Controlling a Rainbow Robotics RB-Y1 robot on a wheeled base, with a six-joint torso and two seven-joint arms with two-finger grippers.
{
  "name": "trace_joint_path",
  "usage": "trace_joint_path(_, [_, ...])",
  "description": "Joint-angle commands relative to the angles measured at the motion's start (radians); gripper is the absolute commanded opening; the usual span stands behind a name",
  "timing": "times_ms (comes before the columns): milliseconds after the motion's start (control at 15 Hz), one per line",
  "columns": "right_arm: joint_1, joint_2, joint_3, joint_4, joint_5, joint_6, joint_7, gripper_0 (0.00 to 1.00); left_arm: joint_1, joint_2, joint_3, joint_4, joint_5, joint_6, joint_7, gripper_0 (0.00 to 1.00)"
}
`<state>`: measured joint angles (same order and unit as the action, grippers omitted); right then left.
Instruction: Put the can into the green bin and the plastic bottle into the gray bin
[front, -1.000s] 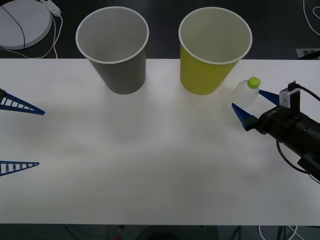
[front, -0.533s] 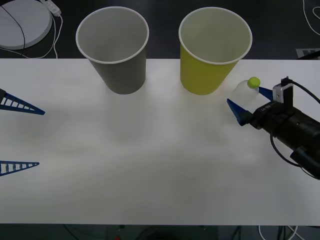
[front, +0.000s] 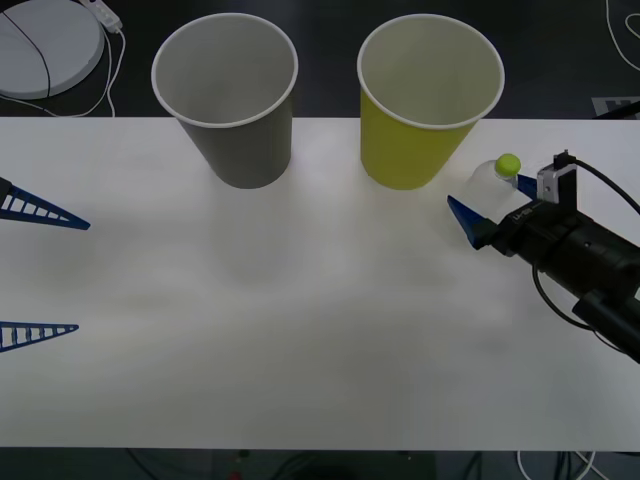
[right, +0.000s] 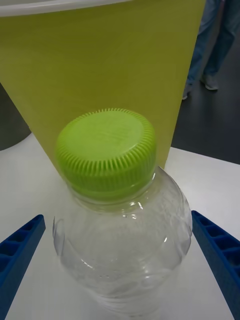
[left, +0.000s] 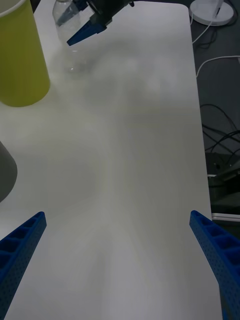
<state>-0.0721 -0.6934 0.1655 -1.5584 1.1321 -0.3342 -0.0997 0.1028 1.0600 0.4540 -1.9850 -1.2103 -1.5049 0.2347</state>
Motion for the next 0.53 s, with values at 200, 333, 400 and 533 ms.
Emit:
trace_joint_path(200, [0.000,0.000,0.002,0.000,0.000,0.000,-0.012,0.00,0.000,0.000,0.000,0.000,0.000,0.000,0.000,1.00])
trace_joint_path(333, [0.000,0.000,0.002,0.000,0.000,0.000,-0.011,0.00,0.000,0.000,0.000,0.000,0.000,0.000,0.000,1.00])
trace_joint_path(400, [0.000,0.000,0.002,0.000,0.000,0.000,-0.011,0.00,0.000,0.000,0.000,0.000,0.000,0.000,0.000,1.00])
trace_joint_path(533, [0.000,0.000,0.002,-0.002,0.000,0.000,-0.011,0.00,0.000,0.000,0.000,0.000,0.000,0.000,0.000,1.00])
